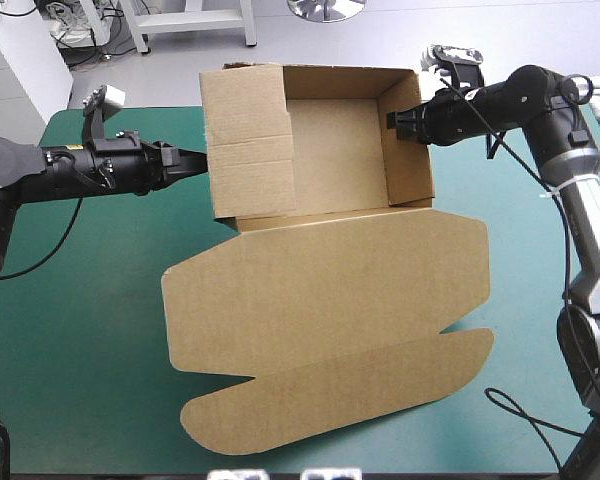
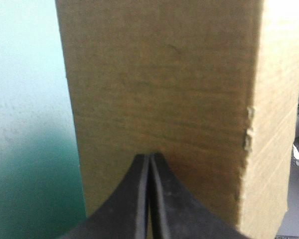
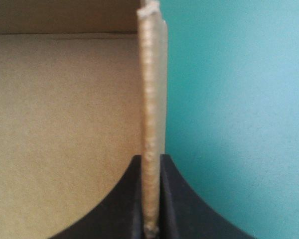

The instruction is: Fold the box

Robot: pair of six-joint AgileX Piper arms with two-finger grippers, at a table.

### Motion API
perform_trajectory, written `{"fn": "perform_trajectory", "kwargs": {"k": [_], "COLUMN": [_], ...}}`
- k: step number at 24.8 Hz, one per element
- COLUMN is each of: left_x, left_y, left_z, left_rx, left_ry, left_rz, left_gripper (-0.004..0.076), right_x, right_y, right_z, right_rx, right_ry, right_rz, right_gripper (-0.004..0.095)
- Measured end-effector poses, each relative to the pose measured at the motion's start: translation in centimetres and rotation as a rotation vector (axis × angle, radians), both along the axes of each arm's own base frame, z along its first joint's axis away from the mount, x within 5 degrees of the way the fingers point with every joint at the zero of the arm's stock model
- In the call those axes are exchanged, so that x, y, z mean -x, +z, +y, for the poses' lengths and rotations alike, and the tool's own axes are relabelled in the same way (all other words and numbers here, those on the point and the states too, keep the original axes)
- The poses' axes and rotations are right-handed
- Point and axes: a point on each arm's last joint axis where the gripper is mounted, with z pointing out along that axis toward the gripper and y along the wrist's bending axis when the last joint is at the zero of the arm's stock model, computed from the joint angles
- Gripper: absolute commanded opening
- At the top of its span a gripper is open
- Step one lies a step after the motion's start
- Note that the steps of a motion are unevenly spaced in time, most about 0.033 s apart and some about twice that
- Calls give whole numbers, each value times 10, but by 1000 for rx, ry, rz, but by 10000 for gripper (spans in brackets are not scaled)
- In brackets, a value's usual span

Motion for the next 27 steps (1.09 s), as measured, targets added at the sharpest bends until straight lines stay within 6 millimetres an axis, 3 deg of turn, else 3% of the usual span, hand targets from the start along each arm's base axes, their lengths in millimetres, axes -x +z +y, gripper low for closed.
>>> {"fn": "perform_trajectory", "kwargs": {"k": [6, 9, 13, 16, 21, 27], "left_x": [0, 0, 0, 0, 5, 7], "left_y": [0, 0, 0, 0, 1, 1], "left_z": [0, 0, 0, 0, -3, -3], "left_rx": [-8, -15, -26, -27, -8, -13], "left_ry": [-6, -11, -20, -23, -67, -83], "left_rz": [-12, -24, -41, -41, -24, -16], "left_gripper": [21, 130, 350, 433, 434, 433], "right_x": [0, 1, 2, 3, 2, -5], "right_y": [0, 1, 0, 0, 0, -18], "right_z": [6, 13, 19, 22, 31, 51], "right_rx": [3, 9, 21, 26, 35, 50], "right_ry": [3, 13, 22, 24, 23, 21], "right_rz": [-17, -32, -40, -43, -75, -35], "right_gripper": [-15, -15, -15, -15, -15, -15]}}
